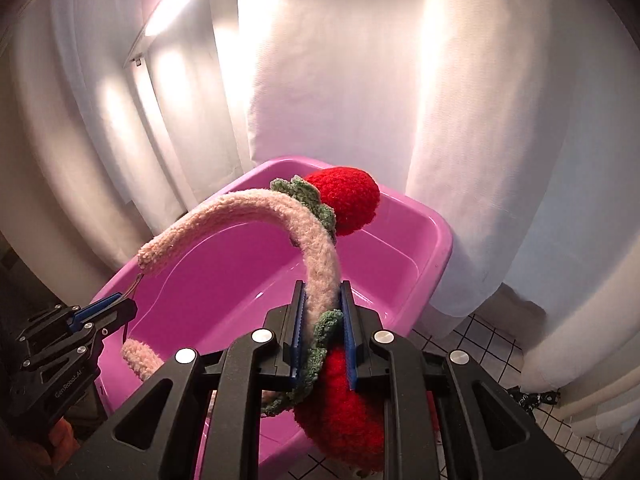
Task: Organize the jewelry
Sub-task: 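Lift the headband with the right tool while the left tool carries the clip to the tub, then open both tools to drop the headband and brown clip into the tub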
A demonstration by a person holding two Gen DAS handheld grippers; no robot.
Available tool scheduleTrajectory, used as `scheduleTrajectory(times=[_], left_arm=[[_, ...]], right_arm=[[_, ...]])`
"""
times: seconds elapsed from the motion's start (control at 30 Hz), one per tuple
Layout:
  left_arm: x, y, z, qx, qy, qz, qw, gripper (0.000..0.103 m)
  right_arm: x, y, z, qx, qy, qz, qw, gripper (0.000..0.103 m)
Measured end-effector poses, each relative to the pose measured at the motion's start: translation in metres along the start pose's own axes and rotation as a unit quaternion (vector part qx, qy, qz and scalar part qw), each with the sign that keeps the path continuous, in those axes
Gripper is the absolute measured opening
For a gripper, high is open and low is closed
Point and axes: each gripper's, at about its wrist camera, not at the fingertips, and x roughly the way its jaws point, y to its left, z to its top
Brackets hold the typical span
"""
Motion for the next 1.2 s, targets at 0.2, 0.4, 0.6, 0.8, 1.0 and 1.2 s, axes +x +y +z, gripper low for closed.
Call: scheduleTrajectory(times=[0.2,0.4,0.6,0.8,1.0,1.2], left_arm=[[0.025,0.008,0.005,0.000,0.044,0.012,0.9990,0.013],[0.043,0.013,0.005,-0.007,0.081,0.020,0.9965,0.013],[0.054,0.014,0.006,-0.010,0.106,0.031,0.9939,0.031],[0.043,0.018,0.007,-0.016,0.085,0.047,0.9951,0.083],[0.041,0.019,0.005,-0.016,0.086,0.061,0.9942,0.084],[0.034,0.015,0.001,-0.004,0.080,0.078,0.9937,0.086]], right_arm=[[0.044,0.008,0.008,-0.015,0.066,-0.010,0.998,0.016],[0.070,0.011,0.013,-0.015,0.100,-0.015,0.995,0.003],[0.080,0.009,0.017,-0.002,0.119,-0.018,0.993,0.021],[0.073,0.005,0.017,-0.008,0.105,-0.027,0.994,0.051],[0.062,0.004,0.016,-0.006,0.097,-0.027,0.995,0.051],[0.060,0.000,0.015,0.001,0.095,-0.020,0.995,0.051]])
